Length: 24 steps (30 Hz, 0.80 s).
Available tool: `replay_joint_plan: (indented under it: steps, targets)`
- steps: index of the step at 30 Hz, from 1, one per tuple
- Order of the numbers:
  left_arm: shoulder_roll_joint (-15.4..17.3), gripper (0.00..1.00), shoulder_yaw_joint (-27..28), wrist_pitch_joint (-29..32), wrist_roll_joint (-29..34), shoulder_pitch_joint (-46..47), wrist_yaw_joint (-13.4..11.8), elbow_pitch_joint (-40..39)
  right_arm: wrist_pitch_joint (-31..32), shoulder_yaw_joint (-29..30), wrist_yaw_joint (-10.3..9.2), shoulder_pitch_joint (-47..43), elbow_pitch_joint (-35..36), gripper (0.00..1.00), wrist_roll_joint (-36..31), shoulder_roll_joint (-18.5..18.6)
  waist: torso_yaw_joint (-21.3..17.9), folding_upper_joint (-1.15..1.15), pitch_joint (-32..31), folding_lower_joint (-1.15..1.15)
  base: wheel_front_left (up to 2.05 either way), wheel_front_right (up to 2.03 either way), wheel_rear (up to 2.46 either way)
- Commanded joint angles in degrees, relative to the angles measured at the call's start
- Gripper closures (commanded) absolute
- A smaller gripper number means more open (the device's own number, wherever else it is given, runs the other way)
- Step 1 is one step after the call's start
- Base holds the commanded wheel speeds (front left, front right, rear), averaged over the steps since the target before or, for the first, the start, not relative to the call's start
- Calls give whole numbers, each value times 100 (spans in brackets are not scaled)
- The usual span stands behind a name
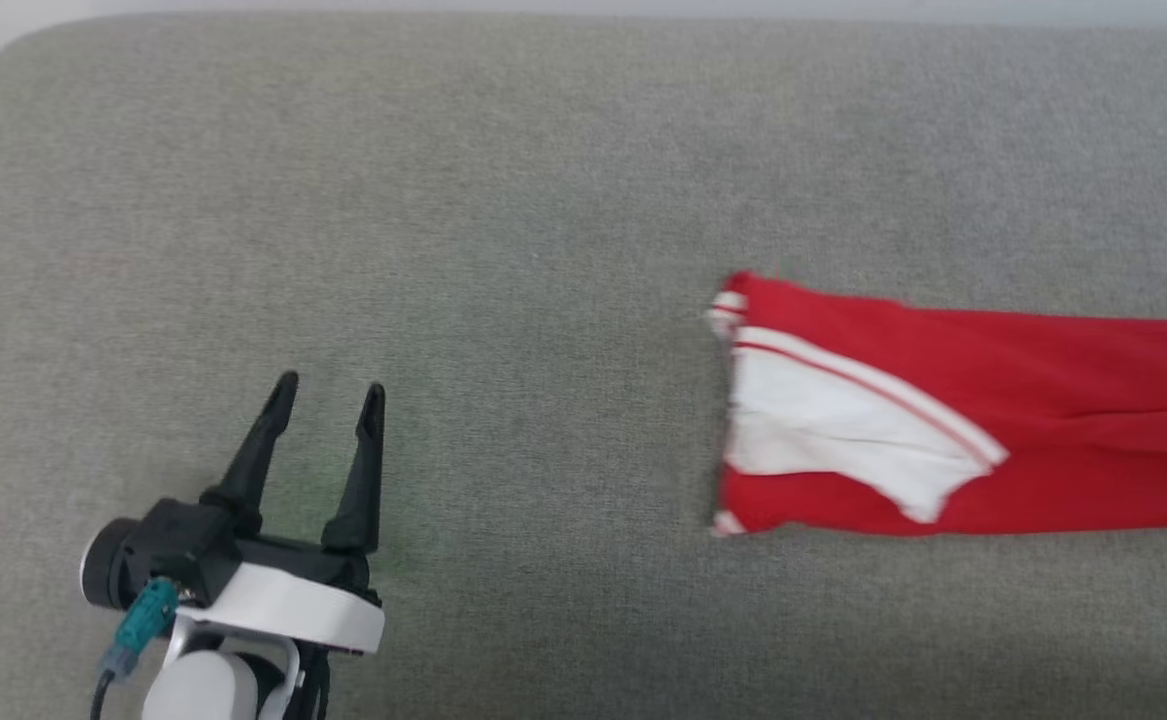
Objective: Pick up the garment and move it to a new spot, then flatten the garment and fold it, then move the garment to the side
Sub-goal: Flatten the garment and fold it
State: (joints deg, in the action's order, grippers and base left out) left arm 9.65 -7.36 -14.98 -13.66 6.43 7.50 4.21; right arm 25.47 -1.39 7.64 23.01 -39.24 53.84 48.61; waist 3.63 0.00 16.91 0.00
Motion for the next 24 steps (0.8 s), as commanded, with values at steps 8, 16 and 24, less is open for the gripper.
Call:
replay_joint_plan:
  steps: [8, 16, 24]
  targets:
    - [9, 0, 63, -26, 66, 291, -6, 74, 19, 633, -18, -110, -61, 100, 145, 265, -63, 0, 113, 0, 0, 0, 0]
    - [-18, 0, -6, -26, 142, 239, -6, 232, 272, 431, -17, -461, 699, 100, 109, 35, -1, 0, -84, 0, 0, 0, 0]
    - [-26, 0, -170, -26, 15, 60, -6, 340, 640, -30, -16, -901, 2424, 100, 122, -389, 168, 0, -340, 0, 0, 0, 0]
